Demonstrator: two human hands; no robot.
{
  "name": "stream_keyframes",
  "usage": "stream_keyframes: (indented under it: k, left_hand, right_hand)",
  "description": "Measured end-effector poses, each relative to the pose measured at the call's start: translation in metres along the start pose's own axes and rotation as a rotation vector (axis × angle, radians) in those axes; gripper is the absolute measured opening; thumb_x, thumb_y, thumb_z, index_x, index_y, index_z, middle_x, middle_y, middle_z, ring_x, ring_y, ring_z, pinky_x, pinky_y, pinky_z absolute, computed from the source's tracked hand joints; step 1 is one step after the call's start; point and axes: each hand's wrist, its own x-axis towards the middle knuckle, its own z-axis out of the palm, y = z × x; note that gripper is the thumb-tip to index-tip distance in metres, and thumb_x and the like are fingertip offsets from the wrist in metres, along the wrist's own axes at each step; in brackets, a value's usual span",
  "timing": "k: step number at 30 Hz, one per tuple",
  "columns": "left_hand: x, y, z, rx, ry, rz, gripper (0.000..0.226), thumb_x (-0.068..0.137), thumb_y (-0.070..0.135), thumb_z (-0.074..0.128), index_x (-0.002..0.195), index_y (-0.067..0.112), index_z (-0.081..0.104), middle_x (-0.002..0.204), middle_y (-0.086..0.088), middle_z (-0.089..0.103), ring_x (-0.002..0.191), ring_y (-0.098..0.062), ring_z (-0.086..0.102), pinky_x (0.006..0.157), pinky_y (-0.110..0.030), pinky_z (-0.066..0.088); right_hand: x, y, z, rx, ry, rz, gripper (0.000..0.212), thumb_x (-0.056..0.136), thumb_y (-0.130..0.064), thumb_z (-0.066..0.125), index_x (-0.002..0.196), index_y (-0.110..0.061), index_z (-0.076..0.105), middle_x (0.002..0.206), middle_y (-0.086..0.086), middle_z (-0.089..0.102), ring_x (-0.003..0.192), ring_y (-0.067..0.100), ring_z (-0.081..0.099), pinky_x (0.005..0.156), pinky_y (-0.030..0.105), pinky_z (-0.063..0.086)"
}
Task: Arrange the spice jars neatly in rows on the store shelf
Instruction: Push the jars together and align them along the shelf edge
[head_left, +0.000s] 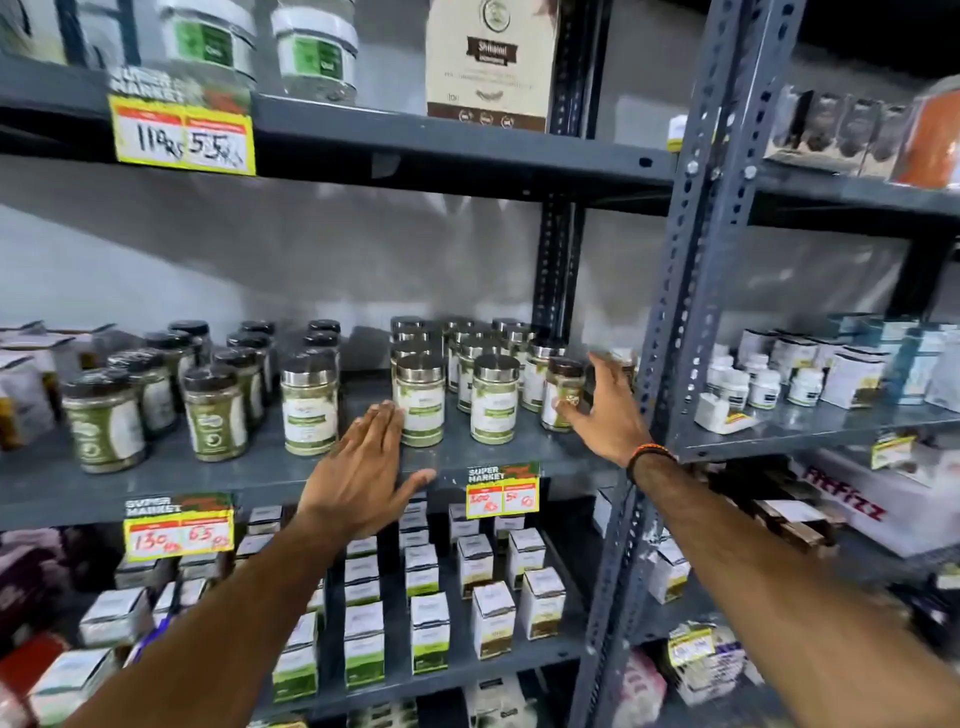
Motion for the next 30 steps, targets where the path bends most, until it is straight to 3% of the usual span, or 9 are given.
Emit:
stream_keyframes:
  k: [4,9,13,25,30]
  left_hand:
    - [-0.007,0.0,0.016,0.114,0.0,0.014,0.107,0.091,0.079,-0.002,0.16,0.0,0.017,0.166,-0.02,0.024,0.154,-0.031,0.021,0.124,-0.038,0.006]
    - [-0.001,0.0,0.016,0.137,-0.008,-0.031,0.101,0.093,0.077,0.003,0.153,0.003,0.038,0.156,-0.018,0.046,0.144,-0.03,0.043,0.121,-0.042,0.028]
    - [-0.003,0.001,0.019,0.127,-0.002,-0.043,0.097,0.096,0.076,0.011,0.149,0.003,0.045,0.151,-0.019,0.052,0.139,-0.032,0.049,0.118,-0.044,0.034]
    - [-0.008,0.001,0.006,0.113,-0.061,-0.051,0.097,0.094,0.077,0.006,0.153,0.005,0.037,0.157,-0.016,0.045,0.144,-0.029,0.042,0.121,-0.042,0.029]
    - [-0.015,0.0,-0.034,0.081,-0.019,-0.039,0.094,0.094,0.076,0.011,0.154,0.006,0.031,0.161,-0.017,0.038,0.148,-0.03,0.034,0.119,-0.044,0.03]
  right_hand:
    - [-0.001,0.009,0.014,0.075,-0.024,0.036,0.095,0.085,-0.032,0.082,0.159,-0.03,0.023,0.157,0.007,0.044,0.139,0.028,0.046,0.113,0.035,0.03]
    - [-0.001,0.015,0.026,0.133,0.028,0.056,0.102,0.079,-0.026,0.088,0.152,-0.042,0.018,0.138,0.007,0.063,0.115,0.027,0.065,0.097,0.033,0.045]
    - [-0.002,0.016,0.032,0.146,0.06,0.054,0.102,0.08,-0.023,0.087,0.153,-0.039,0.017,0.132,0.009,0.067,0.11,0.029,0.068,0.097,0.044,0.053]
    - [-0.015,-0.004,0.013,0.197,0.18,-0.028,0.097,0.077,-0.02,0.089,0.149,-0.036,0.026,0.126,0.004,0.067,0.103,0.021,0.068,0.094,0.046,0.057]
    - [-0.026,-0.043,-0.003,0.237,0.188,-0.103,0.099,0.075,-0.031,0.089,0.15,-0.041,0.026,0.116,-0.023,0.057,0.099,0.015,0.069,0.089,0.045,0.06]
